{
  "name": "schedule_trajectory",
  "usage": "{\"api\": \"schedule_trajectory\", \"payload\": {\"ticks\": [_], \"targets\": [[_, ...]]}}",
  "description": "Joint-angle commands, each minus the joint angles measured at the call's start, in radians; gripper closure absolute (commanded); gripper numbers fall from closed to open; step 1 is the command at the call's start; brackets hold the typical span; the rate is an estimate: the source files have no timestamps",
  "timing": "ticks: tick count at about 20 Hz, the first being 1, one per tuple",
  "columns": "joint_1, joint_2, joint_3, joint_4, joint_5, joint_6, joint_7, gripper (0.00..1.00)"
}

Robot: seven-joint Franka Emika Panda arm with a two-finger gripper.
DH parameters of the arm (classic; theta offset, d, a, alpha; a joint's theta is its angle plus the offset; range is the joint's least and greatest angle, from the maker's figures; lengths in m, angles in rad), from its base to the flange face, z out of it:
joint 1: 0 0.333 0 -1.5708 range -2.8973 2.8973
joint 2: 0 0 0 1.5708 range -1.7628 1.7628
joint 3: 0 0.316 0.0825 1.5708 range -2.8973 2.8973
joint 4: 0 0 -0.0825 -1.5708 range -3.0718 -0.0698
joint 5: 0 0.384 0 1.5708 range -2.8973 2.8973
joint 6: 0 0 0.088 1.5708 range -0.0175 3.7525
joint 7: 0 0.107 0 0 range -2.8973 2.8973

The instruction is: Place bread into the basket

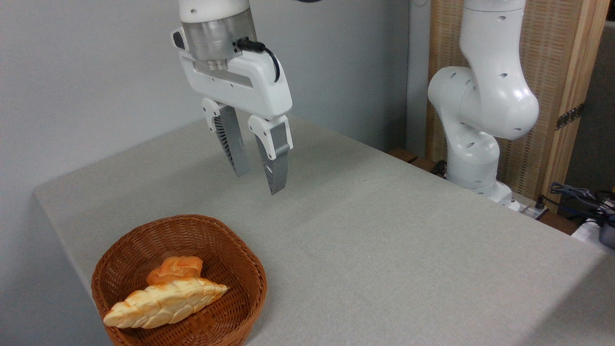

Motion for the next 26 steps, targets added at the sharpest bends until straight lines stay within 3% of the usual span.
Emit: {"api": "schedule_trajectory", "payload": {"ticks": [1, 15, 19, 26], "targets": [[-0.005, 0.023, 0.011, 0.085, -0.023, -0.020, 0.009, 0.00], [0.003, 0.059, -0.003, 0.138, -0.027, -0.027, 0.004, 0.00], [0.084, 0.059, -0.098, 0.131, -0.027, -0.029, -0.002, 0.00], [0.078, 0.057, -0.095, 0.127, -0.027, -0.084, -0.001, 0.00]]}}
